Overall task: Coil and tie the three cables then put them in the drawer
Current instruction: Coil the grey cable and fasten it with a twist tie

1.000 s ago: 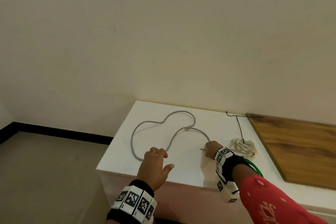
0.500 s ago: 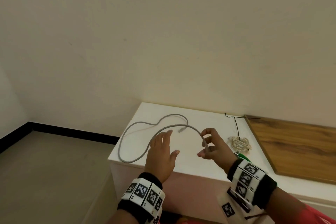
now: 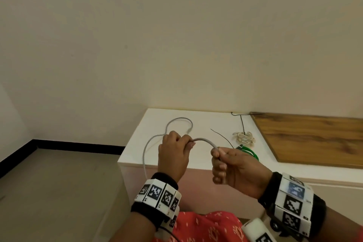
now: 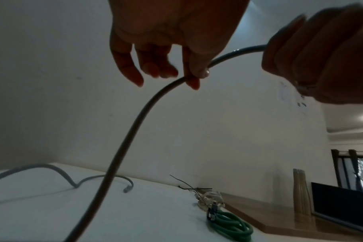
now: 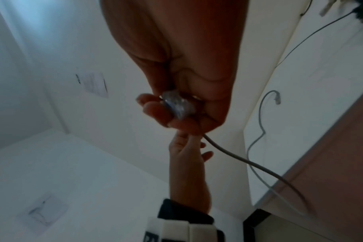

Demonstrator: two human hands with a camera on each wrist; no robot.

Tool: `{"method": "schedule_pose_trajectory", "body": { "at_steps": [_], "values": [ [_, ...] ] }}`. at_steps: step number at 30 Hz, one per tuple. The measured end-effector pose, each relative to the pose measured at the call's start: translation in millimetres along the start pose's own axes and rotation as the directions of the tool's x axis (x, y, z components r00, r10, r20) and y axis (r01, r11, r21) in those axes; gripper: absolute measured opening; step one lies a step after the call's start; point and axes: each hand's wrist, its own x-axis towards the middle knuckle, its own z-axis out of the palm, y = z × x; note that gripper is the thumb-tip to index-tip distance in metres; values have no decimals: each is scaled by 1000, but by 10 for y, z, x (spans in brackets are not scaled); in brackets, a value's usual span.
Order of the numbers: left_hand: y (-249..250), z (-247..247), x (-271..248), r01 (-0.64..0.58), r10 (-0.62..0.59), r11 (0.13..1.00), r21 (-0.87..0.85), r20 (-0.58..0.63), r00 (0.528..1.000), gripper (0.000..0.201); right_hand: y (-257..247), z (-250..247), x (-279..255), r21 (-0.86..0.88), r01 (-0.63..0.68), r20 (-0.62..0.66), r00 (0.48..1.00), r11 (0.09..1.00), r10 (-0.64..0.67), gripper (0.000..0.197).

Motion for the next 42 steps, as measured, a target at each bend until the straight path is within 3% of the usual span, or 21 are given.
{"method": "schedule_pose_trajectory", "body": {
  "at_steps": [3,5,9,12,15,17,19,22,26,29,32,37,42],
  "values": [
    [-91,42,-68,135,-83,958,-254,205,975,24,-90,14,37,121,127,-3,992,984,-128,24],
    [-103,46,-147,191,-62,896,-401,314,947,31,-121,23,49,162,179,-24,984,970,-178,16],
    [-78,56,-216,221,-25,859,-461,394,919,28,-92,0,74,184,280,-27,960,942,-280,29],
    [-77,92,-245,303,-27,793,-528,467,884,23,-140,-17,89,156,385,-66,923,909,-380,33],
    [-91,118,-341,342,-27,786,-515,524,851,23,-194,-62,92,127,473,-126,879,872,-459,35],
    [-82,124,-388,263,21,852,-453,531,847,20,-176,-86,100,78,509,-141,857,857,-496,33],
    [-56,133,-408,104,89,932,-347,497,863,20,-131,-98,107,-12,526,-146,840,850,-522,37],
    [23,95,-406,-69,132,987,-146,480,868,31,-71,-86,109,-200,531,-152,813,823,-562,44],
    [189,9,-403,-279,221,959,42,500,837,37,-7,-84,110,-478,456,-163,794,751,-586,12],
    [278,-29,-380,-363,256,922,132,496,830,33,41,-98,109,-640,364,-154,801,676,-578,11],
    [286,-118,-353,-457,346,876,153,460,818,27,71,-121,108,-733,267,-157,828,625,-538,16],
    [213,-172,-304,-535,446,805,257,333,831,33,119,-138,121,-724,117,-189,914,680,-359,23],
    [242,-247,-269,-518,493,832,200,161,855,41,209,-132,141,-796,14,-125,975,605,-186,26]
  ]
}}
